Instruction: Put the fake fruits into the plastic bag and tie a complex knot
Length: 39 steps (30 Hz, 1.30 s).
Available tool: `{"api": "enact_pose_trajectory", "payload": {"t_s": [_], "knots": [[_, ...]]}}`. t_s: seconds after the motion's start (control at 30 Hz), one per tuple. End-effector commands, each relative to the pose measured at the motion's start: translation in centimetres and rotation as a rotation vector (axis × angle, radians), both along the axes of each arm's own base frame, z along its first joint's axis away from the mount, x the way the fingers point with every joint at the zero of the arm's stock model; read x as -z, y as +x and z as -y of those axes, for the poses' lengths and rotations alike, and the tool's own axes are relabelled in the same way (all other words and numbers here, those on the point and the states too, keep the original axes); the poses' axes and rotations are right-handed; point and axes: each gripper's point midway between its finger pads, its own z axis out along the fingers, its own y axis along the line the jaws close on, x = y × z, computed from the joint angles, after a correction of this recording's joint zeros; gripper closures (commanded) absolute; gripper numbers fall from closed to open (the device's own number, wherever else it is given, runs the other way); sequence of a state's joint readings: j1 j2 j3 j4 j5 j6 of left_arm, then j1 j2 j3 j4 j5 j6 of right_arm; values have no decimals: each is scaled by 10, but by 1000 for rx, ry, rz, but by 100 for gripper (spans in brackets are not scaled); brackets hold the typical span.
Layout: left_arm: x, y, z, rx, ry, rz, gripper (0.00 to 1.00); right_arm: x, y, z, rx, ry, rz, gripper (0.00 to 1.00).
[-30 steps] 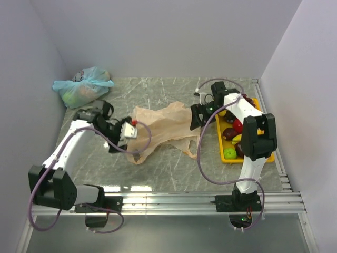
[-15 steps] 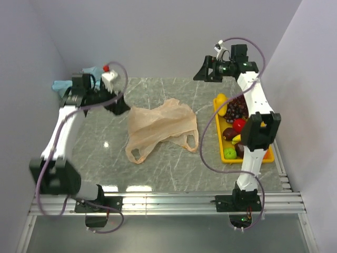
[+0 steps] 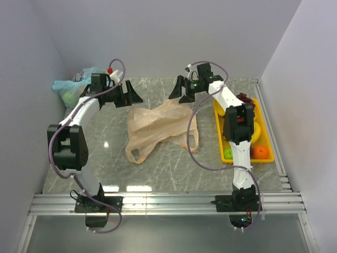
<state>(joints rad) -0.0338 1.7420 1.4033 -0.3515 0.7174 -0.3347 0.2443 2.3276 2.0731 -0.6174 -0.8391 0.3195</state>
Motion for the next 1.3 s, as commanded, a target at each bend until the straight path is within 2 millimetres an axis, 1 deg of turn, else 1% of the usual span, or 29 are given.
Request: {"api": "enact_pose_trajectory", "payload": {"t_s": [0.0, 0.13, 0.23, 0.27, 0.33, 0.37, 0.4, 0.43, 0.5, 0.53, 0.57, 0.6, 0.67, 0.7, 0.77, 0.8, 0.87, 0.9, 0.93, 0.97, 1.0, 1.03, 1.07, 1.1, 1.13, 1.17, 1.2, 1.23, 1.27], "knots": [[23, -2, 8, -31, -24, -73, 1, 6, 4, -5, -14, 27, 14, 0], [36, 2, 7, -51, -3, -96, 1, 24, 3, -3, -9, -5, -14, 7], [37, 3, 10, -40, -10, -98, 11, 24, 6, -2, -1, -11, -3, 30], [38, 2, 11, -29, -11, -101, 23, 22, 8, -1, 4, -13, 5, 53], [37, 1, 11, -11, -10, -102, 43, 18, 14, 4, 14, -21, 21, 78], [35, -1, 10, 3, -16, -99, 77, 17, 17, 8, 25, -32, 26, 100], [31, -3, 8, 3, -21, -95, 92, 9, 23, 11, 27, -40, 59, 100], [29, -3, -2, -12, -31, -95, 100, 8, 27, 18, 45, -52, 59, 100], [24, -10, -9, -15, -40, -85, 100, 5, 47, 46, 127, -81, 85, 100], [23, -8, -31, -63, -38, -76, 100, -3, 59, 57, 163, -93, 114, 100], [24, -9, -40, -86, -25, -70, 100, -1, 71, 75, 209, -107, 121, 100], [29, -14, -50, -107, 0, -60, 100, -10, 81, 85, 232, -122, 163, 100], [32, -13, -63, -128, 31, -30, 100, -8, 87, 92, 243, -148, 179, 100], [40, -16, -65, -132, 43, -39, 100, -8, 86, 91, 227, -151, 195, 100], [44, -14, -66, -131, 42, -44, 100, -6, 77, 79, 192, -139, 193, 100], [45, -10, -65, -123, 34, -43, 100, -5, 67, 59, 126, -121, 198, 100], [40, -4, -63, -104, 27, -30, 82, -8, 53, 41, 58, -115, 194, 99], [26, 3, -63, -94, 33, 14, 72, -11, 47, 31, 20, -110, 210, 94], [17, 6, -62, -75, 45, 49, 61, -11, 40, 22, -3, -109, 213, 67], [2, 5, -62, -47, 92, 116, 41, -20, 38, 19, -4, -109, 236, 51], [-16, 9, -61, -35, 134, 183, 34, -20, 36, 20, 0, -120, 242, 38], [-26, 8, -57, -21, 184, 231, 28, -23, 43, 24, 30, -147, 270, 16], [-36, 6, -55, 16, 245, 298, 2, -31, 47, 29, 53, -162, 294, 9], [-55, -5, -44, 64, 293, 370, 1, -44, 53, 34, 70, -169, 329, 6], [-62, -11, -36, 101, 332, 412, 1, -50, 57, 42, 90, -182, 339, 4], [-73, -14, -42, 87, 456, 484, 1, -62, 63, 59, 124, -187, 358, 4], [-77, -18, -39, 81, 521, 511, 1, -74, 65, 69, 146, -182, 368, 4], [-79, -27, -18, 118, 575, 545, 1, -84, 64, 79, 162, -181, 365, 4], [-88, -39, -12, 181, 635, 613, 1, -105, 58, 94, 180, -168, 382, 4]]}}
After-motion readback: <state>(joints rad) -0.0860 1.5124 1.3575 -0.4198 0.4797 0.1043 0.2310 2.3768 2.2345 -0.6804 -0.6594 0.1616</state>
